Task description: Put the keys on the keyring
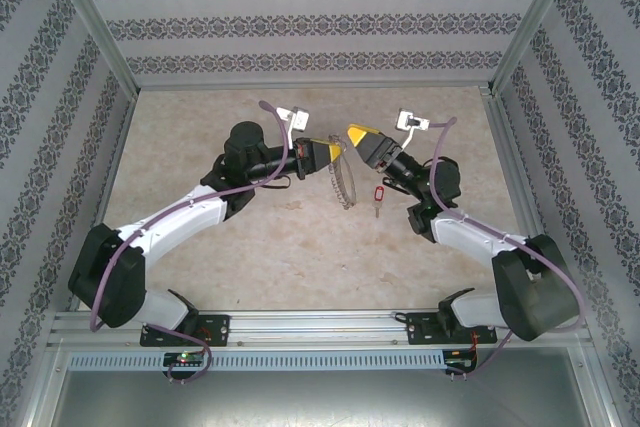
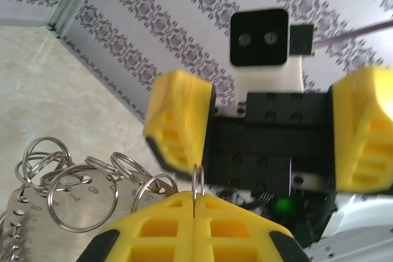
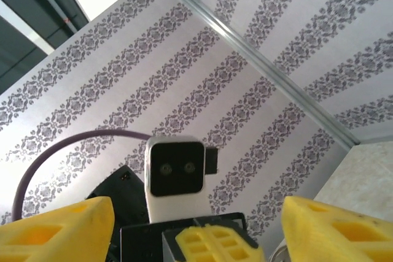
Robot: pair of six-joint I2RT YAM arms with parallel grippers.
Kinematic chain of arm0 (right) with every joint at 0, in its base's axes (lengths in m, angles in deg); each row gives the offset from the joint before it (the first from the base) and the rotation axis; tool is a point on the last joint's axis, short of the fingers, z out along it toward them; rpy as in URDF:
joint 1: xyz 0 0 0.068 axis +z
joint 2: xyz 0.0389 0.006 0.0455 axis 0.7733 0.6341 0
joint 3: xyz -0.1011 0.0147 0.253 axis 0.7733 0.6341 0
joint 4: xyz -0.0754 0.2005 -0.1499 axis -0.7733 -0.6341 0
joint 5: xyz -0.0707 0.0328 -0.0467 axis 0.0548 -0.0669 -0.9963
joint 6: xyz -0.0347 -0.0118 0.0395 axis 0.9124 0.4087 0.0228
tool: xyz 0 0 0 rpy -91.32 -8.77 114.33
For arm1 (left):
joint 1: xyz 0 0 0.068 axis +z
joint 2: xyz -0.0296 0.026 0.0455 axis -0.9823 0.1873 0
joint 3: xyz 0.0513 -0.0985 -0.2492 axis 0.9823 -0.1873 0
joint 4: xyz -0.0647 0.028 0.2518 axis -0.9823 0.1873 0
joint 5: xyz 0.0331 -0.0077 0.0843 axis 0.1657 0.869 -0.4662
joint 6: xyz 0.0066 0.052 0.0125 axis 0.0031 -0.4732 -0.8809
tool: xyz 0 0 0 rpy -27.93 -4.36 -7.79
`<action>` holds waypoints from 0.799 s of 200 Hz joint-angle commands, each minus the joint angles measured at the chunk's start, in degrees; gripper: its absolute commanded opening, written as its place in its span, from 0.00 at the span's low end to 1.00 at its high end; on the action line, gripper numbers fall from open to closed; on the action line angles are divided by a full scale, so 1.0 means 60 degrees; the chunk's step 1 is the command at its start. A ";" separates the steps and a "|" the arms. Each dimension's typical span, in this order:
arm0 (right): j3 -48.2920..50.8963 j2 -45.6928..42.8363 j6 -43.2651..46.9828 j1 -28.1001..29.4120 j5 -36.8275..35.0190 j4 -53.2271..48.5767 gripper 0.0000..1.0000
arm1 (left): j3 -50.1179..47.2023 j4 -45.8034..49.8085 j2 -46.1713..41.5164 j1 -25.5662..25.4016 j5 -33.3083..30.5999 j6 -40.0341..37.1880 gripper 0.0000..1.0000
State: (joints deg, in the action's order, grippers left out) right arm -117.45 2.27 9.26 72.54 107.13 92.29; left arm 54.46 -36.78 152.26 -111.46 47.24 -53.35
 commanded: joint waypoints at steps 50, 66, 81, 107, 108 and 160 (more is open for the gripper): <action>0.0414 -0.0855 0.0833 -0.1111 0.0353 -0.3700 0.87 | 0.1110 0.3377 -0.0996 -0.0056 0.0132 -0.4099 0.00; 0.0486 -0.0788 0.1243 -0.1295 0.0326 -0.4886 0.89 | 0.1221 0.3844 -0.1154 -0.0060 -0.0015 -0.4628 0.00; 0.0507 -0.0719 0.1939 -0.1450 0.0058 -0.6452 0.89 | 0.1267 0.4128 -0.1306 -0.0071 -0.0111 -0.5060 0.00; 0.0357 -0.0600 0.3120 -0.1514 -0.0702 -0.8705 0.89 | 0.1341 0.4457 -0.1559 -0.0060 -0.0156 -0.5645 0.00; 0.0337 -0.0592 0.3166 -0.1519 -0.0737 -0.8785 0.89 | 0.1341 0.4468 -0.1568 -0.0060 -0.0148 -0.5664 0.00; -0.0729 -0.0759 0.5233 -0.1061 -0.3860 -1.3058 0.96 | 0.1468 0.4847 -0.1715 -0.0062 0.0079 -0.6438 0.00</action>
State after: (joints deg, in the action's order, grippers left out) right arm -118.43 -0.99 32.34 64.95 94.43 27.61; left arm 60.63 -9.05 143.59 -111.46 46.80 -87.38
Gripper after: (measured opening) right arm 0.957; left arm 0.053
